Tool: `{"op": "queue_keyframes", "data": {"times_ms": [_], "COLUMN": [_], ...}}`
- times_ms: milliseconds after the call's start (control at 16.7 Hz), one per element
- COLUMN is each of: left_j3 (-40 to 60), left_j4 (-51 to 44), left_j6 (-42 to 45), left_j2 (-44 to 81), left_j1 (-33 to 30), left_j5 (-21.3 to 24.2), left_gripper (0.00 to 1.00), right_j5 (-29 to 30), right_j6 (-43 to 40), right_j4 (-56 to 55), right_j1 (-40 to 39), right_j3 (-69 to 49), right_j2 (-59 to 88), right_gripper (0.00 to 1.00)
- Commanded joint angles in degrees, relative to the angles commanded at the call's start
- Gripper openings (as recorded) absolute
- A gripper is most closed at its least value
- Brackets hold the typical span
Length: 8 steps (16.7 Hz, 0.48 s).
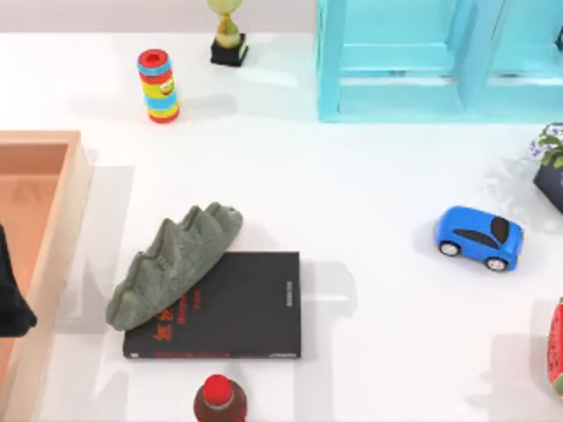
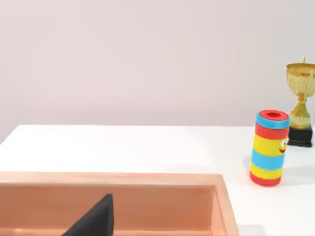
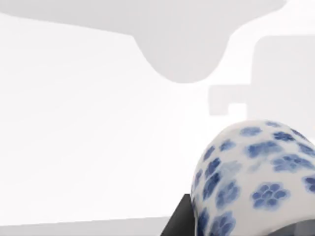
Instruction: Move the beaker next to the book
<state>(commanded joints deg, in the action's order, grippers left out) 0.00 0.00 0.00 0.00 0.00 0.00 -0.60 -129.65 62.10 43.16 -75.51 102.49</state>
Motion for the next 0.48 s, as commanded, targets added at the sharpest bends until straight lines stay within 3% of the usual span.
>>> {"op": "queue_keyframes", "data": {"times_ms": [240, 480], "left_j3": [0.0, 0.0], "left_j4": [0.0, 0.0], "left_j6": [0.0, 0.0], "left_j2": [0.0, 0.0], "left_j1": [0.0, 0.0], "left_j5": [0.0, 0.0], "left_gripper": [1.0, 1.0], "right_j5": [-0.85, -1.66], "right_j6": [17.1, 41.13], "right_j4": [3.23, 7.21], "right_j1": [-10.6, -24.03], "right_j3": [-7.65, -16.39], "right_j2": [1.41, 3.6], "right_gripper": [0.0, 0.0]}}
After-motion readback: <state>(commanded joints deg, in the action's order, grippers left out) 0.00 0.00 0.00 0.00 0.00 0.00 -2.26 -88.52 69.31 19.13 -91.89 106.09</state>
